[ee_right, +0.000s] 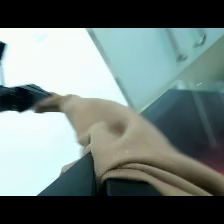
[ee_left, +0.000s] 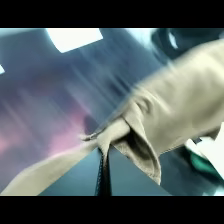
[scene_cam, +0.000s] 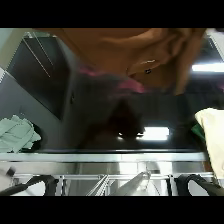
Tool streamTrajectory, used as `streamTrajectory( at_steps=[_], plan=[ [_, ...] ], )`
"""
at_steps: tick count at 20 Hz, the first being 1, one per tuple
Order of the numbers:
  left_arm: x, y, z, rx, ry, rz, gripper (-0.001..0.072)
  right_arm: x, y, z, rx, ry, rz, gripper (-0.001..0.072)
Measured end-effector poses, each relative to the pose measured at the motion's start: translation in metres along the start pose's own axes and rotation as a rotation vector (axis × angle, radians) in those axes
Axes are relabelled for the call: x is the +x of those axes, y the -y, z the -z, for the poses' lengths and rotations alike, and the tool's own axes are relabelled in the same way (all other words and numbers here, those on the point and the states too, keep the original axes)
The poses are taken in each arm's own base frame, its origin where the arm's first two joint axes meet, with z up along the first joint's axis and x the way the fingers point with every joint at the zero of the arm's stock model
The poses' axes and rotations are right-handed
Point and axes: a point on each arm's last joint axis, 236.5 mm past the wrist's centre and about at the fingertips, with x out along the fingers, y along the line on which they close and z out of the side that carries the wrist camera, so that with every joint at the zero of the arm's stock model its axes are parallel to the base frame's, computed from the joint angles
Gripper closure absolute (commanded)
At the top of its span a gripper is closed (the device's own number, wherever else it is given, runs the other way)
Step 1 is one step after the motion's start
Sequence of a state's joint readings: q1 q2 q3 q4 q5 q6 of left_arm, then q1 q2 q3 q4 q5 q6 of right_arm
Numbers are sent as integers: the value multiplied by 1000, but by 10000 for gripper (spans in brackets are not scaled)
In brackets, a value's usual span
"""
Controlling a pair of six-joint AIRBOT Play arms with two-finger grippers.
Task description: Fold the shirts.
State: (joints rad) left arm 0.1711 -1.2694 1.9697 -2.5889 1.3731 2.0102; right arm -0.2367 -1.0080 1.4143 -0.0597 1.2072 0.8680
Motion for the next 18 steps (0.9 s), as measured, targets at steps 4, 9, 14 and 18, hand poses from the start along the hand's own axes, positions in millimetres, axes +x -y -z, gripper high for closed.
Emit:
streamTrajectory(
  at_steps=[4,9,14,18],
  plan=[
    [-38,32,15,34,15,-72,686,-16,-12,23,-59,-101,123,694],
    [-11,-6,118,-205,-178,-63,337,-2,57,128,204,-362,218,243],
    [25,-61,249,-561,-400,-43,-6,-7,121,265,546,-630,275,255],
    [31,-56,323,-828,-585,56,-6,-31,157,295,641,-669,334,255]
  ],
)
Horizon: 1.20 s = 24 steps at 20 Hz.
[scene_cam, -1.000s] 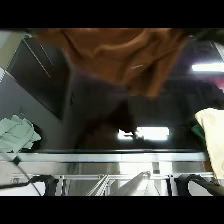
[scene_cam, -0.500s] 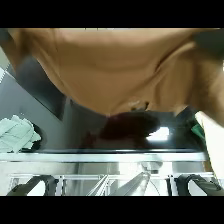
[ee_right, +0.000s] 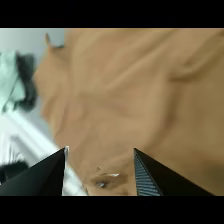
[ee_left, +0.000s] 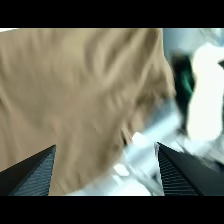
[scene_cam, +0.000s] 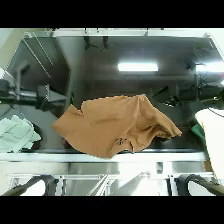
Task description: Fold the shirts.
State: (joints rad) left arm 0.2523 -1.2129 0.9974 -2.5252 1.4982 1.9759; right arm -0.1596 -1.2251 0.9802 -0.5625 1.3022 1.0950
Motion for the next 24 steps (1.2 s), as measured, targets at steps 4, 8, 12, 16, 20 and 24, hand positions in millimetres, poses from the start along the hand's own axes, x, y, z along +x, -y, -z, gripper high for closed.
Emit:
streamTrajectory(
  at_steps=[4,8,12,16,20,24],
  plan=[
    [42,-2,65,-128,-243,81,-5,-27,56,-23,99,108,78,255],
    [78,2,125,-163,-385,58,-5,-25,108,-20,192,80,129,255],
    [95,-19,176,-236,-466,-107,-5,8,143,-4,233,-49,154,256],
    [102,-46,211,-317,-499,-280,-5,47,153,2,203,-166,159,256],
    [112,-68,225,-375,-521,-379,-3,86,139,3,119,-256,151,256],
    [128,-87,233,-422,-576,-440,14,107,121,-2,45,-289,143,256]
  ],
)
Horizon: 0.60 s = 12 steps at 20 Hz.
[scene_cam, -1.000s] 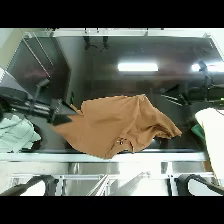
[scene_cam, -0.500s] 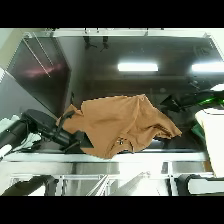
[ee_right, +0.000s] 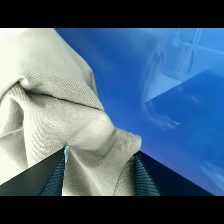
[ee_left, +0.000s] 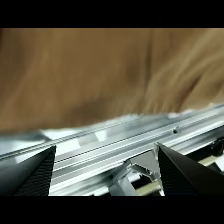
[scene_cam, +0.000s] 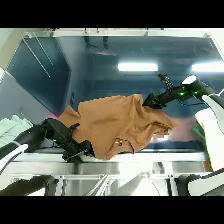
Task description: Fold the shirts.
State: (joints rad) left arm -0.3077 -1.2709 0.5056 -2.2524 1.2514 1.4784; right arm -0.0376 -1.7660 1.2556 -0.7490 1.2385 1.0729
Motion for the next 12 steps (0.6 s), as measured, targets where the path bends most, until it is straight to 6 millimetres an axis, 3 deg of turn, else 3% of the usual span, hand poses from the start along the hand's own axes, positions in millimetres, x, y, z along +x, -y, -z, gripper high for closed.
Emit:
streamTrajectory(
  at_steps=[2,3,4,8,9,10,11,12],
  plan=[
    [3,2,-1,21,-44,-22,15,2,-5,-3,-16,-1,-1,268],
    [3,4,-2,44,-65,-31,15,2,-7,-5,-20,1,-4,396],
    [1,13,-10,69,-56,-13,15,3,-8,-5,-24,0,-5,463],
    [-18,40,-55,158,83,13,19,4,-12,-5,-30,-5,-10,467],
    [-24,44,-64,178,109,12,198,4,-12,-5,-31,-5,-11,572],
    [-30,44,-74,202,142,1,494,4,-12,-6,-31,-4,-12,694],
    [-37,46,-86,216,186,-2,688,4,-13,-6,-30,-3,-14,695],
    [-42,48,-89,232,198,5,688,4,-13,-6,-31,-3,-13,696]
  ],
)
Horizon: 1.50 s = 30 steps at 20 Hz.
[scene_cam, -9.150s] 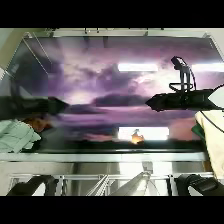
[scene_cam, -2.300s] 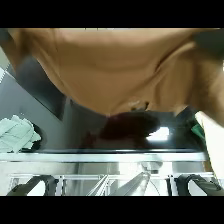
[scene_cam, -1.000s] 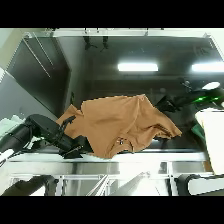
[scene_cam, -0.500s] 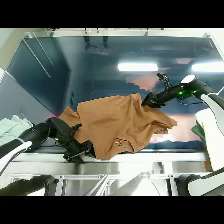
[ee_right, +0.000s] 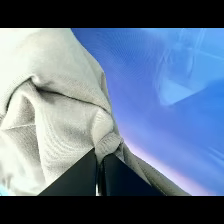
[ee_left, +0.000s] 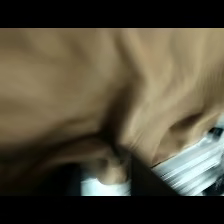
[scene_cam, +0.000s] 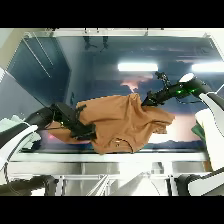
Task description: Fold the shirts.
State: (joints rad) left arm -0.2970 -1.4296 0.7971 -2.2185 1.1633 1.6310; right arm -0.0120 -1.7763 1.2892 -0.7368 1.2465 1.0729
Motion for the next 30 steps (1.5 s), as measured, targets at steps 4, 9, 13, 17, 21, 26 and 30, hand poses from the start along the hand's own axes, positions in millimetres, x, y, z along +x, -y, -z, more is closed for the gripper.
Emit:
streamTrajectory(
  at_steps=[4,9,13,17,21,26,30],
  plan=[
    [-20,-6,-31,17,97,13,687,-8,3,-1,7,11,-1,698],
    [-99,-31,-109,8,330,-7,686,-40,2,31,60,4,-14,698],
    [-169,-28,-173,95,454,-18,680,-32,-24,115,129,-40,-25,697],
    [-203,5,-213,247,481,-24,678,11,-79,209,149,-88,-112,660],
    [-210,26,-219,343,433,-40,218,34,-121,249,69,-101,-192,274],
    [-213,20,-189,348,289,-34,-6,0,-111,188,11,90,-144,273],
    [-204,-7,-164,245,196,-14,-5,-54,-78,102,1,293,-65,274]
  ],
)
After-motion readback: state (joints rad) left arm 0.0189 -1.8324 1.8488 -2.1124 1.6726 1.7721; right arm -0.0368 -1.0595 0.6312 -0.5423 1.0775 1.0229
